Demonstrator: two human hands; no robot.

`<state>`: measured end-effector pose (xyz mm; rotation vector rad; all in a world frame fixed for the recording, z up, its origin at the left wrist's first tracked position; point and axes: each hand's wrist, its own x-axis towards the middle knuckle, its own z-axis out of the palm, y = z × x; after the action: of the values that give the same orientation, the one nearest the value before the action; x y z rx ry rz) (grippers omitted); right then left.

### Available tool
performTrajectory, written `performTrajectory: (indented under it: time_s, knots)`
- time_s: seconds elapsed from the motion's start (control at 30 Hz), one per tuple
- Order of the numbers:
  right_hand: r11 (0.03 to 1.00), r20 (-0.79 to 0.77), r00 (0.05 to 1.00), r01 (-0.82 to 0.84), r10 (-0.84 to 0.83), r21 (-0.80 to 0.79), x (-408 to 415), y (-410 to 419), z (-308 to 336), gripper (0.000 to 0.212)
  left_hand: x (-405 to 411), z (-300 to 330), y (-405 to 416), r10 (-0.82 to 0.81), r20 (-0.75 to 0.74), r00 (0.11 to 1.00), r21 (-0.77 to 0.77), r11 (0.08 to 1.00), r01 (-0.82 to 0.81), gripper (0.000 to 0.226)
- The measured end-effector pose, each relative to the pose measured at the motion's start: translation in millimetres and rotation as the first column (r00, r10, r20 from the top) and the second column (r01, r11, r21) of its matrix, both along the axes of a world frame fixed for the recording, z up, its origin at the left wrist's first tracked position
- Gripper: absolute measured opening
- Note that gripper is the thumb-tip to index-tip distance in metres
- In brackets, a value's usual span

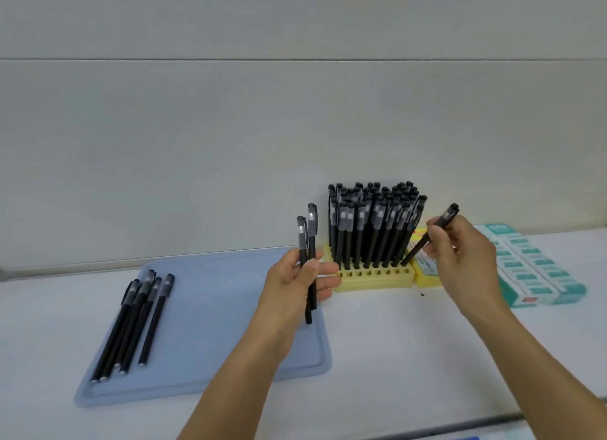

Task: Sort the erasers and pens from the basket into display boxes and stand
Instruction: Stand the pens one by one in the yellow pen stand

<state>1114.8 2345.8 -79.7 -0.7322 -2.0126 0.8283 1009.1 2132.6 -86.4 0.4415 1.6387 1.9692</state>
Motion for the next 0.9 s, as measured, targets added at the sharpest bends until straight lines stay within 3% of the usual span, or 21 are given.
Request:
performTrajectory:
  time_s: [0.23,0.33,0.43,0.5,0.57,0.63,0.7,0.77,0.9]
  knots:
    - [0.997,0.273,0.961,-0.060,0.046,0.043,-12.4,6.1,6.4,0.020,2.1,-2.7,-1.2,-0.021,0.032,0.999,0.007,1.000,0.020,0.020]
    - [0.998,0.333,0.941,0.045,-0.060,0.054,-9.5,3.1,11.2,0.023,3.2,-3.6,-2.2,-0.044,0.029,0.999,0.006,0.999,0.044,0.019]
    - [0.990,0.131,0.982,0.140,-0.135,-0.031,0.2,-28.7,6.1,0.035,3.8,-3.2,-3.3,-0.074,0.006,0.997,0.009,0.997,0.074,0.020]
    - [0.993,0.018,0.997,-0.074,0.076,-0.090,-5.5,-58.7,6.9,0.019,5.0,-3.5,-1.8,-0.112,-0.031,0.993,-0.019,0.994,0.112,0.020]
    - [0.931,0.035,0.941,-0.326,0.336,-0.163,-19.0,-81.7,8.4,0.005,8.4,-2.8,-0.8,-0.162,-0.106,0.981,-0.085,0.984,0.154,0.021]
    - [0.891,0.043,0.899,-0.426,0.437,-0.155,-30.5,-89.1,12.8,0.013,11.7,-1.6,-0.9,-0.175,-0.186,0.967,-0.136,0.979,0.151,0.022]
    - [0.916,-0.019,0.924,-0.380,0.381,-0.127,-35.6,-85.8,18.7,0.017,10.1,-1.2,-5.0,-0.091,-0.235,0.968,-0.139,0.989,0.060,0.020]
    - [0.949,-0.075,0.955,-0.295,0.288,-0.115,-34.4,-77.4,22.1,0.015,3.4,-1.8,-12.5,0.043,-0.192,0.980,-0.091,0.994,-0.061,0.019]
    - [0.975,0.032,0.975,-0.221,0.221,0.007,-37.4,-68.7,16.4,0.016,-5.1,-2.1,-25.2,0.148,-0.067,0.987,-0.014,0.989,-0.149,0.018]
